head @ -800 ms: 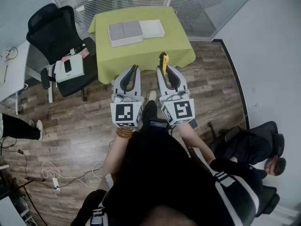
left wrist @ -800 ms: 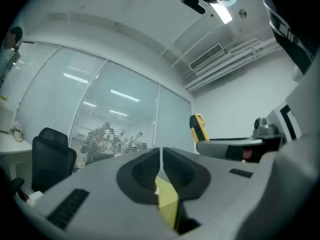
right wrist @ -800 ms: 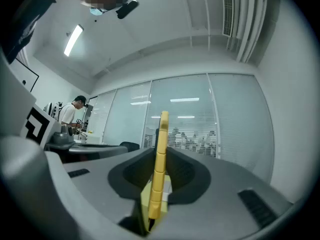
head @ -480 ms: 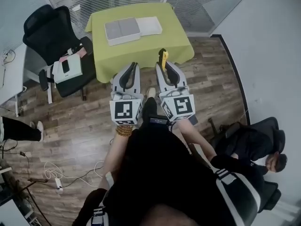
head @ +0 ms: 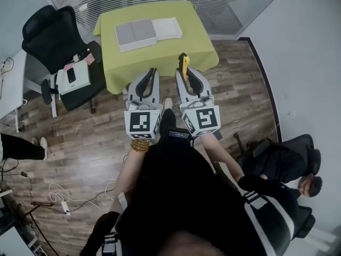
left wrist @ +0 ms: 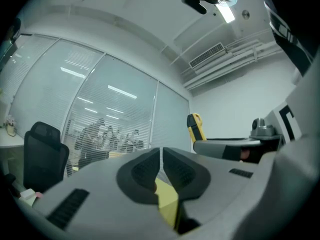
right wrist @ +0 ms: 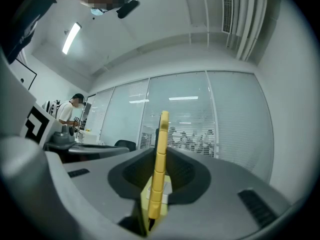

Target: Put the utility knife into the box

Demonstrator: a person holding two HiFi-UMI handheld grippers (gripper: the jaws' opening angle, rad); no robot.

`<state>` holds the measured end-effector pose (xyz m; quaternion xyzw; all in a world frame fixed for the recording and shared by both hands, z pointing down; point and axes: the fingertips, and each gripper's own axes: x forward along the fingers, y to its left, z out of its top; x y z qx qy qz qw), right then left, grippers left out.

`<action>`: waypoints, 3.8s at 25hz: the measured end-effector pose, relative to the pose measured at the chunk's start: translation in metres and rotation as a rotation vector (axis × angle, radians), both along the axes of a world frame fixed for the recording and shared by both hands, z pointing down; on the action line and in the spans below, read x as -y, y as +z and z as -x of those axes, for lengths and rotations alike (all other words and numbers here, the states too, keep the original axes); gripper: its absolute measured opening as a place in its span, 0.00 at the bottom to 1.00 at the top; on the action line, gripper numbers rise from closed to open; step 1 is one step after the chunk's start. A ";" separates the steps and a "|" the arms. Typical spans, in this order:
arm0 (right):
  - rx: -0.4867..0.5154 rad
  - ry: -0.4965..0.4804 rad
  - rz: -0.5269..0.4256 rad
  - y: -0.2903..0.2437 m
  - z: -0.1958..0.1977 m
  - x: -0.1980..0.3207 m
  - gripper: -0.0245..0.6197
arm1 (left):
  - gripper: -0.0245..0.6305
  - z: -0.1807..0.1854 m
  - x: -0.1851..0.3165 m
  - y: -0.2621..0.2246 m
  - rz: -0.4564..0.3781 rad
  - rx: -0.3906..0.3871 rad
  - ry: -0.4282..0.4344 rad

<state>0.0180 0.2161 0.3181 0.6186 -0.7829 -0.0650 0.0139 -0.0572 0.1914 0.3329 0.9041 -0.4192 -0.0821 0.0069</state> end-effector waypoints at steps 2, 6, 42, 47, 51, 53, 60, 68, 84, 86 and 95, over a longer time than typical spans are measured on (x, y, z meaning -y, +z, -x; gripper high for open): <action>0.000 0.003 -0.001 0.000 -0.004 0.004 0.14 | 0.08 -0.004 0.004 0.000 0.000 0.000 0.004; 0.001 0.002 -0.001 -0.001 -0.010 0.014 0.14 | 0.08 -0.007 0.016 0.005 0.016 0.008 -0.003; 0.060 -0.019 0.058 0.011 -0.101 0.164 0.14 | 0.08 -0.103 0.135 0.021 0.040 -0.002 0.133; 0.090 -0.028 0.064 0.012 -0.122 0.183 0.14 | 0.08 -0.124 0.153 0.022 0.046 0.020 0.166; 0.117 -0.025 0.076 0.015 -0.141 0.203 0.15 | 0.08 -0.145 0.168 0.022 0.060 0.026 0.196; 0.120 -0.030 0.078 0.014 -0.149 0.212 0.15 | 0.08 -0.153 0.177 0.023 0.064 0.032 0.194; 0.124 -0.090 0.118 0.028 -0.170 0.259 0.15 | 0.08 -0.176 0.220 0.027 0.069 0.027 0.187; 0.130 -0.146 0.151 0.040 -0.195 0.306 0.15 | 0.08 -0.200 0.261 0.037 0.086 0.065 0.148; 0.093 -0.209 0.233 0.064 -0.196 0.368 0.15 | 0.08 -0.171 0.322 0.055 0.156 0.095 0.025; 0.074 -0.201 0.248 0.066 -0.189 0.375 0.15 | 0.08 -0.160 0.333 0.054 0.153 0.096 0.025; 0.039 -0.108 0.268 0.068 -0.184 0.380 0.15 | 0.08 -0.126 0.369 0.060 0.179 0.089 0.033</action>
